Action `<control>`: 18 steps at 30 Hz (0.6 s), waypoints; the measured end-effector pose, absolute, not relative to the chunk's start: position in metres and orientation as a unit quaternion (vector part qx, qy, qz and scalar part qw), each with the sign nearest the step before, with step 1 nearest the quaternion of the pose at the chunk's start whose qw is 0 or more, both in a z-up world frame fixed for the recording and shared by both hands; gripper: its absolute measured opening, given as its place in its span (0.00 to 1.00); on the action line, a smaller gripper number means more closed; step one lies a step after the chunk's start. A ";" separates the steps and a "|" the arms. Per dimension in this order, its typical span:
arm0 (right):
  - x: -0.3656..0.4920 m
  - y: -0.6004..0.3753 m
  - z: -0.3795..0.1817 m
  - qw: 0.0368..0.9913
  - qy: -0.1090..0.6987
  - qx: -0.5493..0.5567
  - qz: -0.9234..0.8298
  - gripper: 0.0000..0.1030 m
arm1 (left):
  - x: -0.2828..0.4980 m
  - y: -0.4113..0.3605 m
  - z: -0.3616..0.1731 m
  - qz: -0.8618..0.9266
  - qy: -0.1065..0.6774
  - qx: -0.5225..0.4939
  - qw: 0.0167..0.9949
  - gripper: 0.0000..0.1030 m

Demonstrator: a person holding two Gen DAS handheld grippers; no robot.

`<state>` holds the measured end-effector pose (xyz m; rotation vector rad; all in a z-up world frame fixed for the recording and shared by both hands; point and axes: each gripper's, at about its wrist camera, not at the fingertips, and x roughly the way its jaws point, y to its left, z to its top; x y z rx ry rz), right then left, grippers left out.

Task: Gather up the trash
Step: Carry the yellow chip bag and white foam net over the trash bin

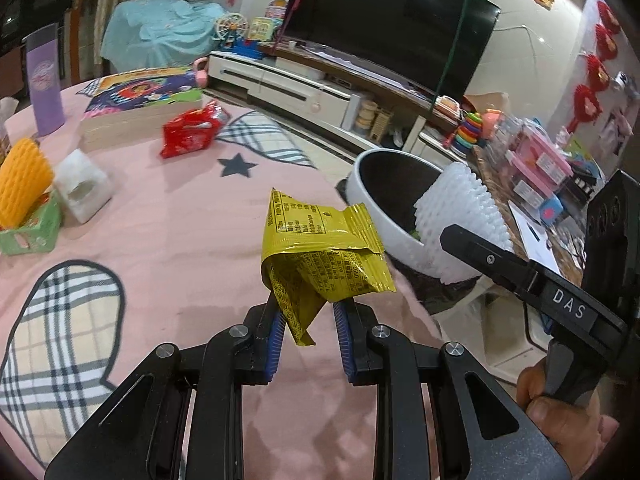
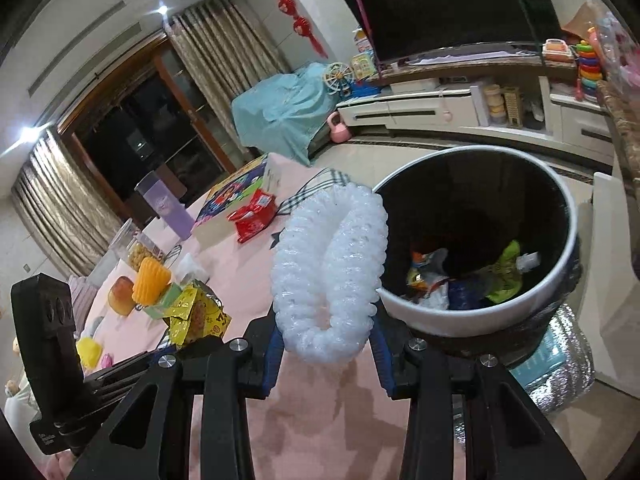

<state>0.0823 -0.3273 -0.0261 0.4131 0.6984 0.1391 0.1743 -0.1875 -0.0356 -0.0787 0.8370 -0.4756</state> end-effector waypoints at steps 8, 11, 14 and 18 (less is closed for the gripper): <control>0.079 -0.350 -0.023 0.919 0.335 0.203 0.048 0.38 | 0.175 -0.214 -0.031 -0.246 0.401 -0.020 0.882 0.21; 0.078 -0.358 -0.022 0.920 0.334 0.203 0.042 0.38 | 0.177 -0.224 -0.030 -0.252 0.401 -0.013 0.881 0.21; 0.078 -0.366 -0.021 0.920 0.333 0.204 0.036 0.38 | 0.178 -0.234 -0.028 -0.257 0.401 -0.005 0.880 0.21; 0.077 -0.375 -0.020 0.920 0.331 0.206 0.029 0.38 | 0.180 -0.247 -0.025 -0.262 0.397 0.004 0.879 0.21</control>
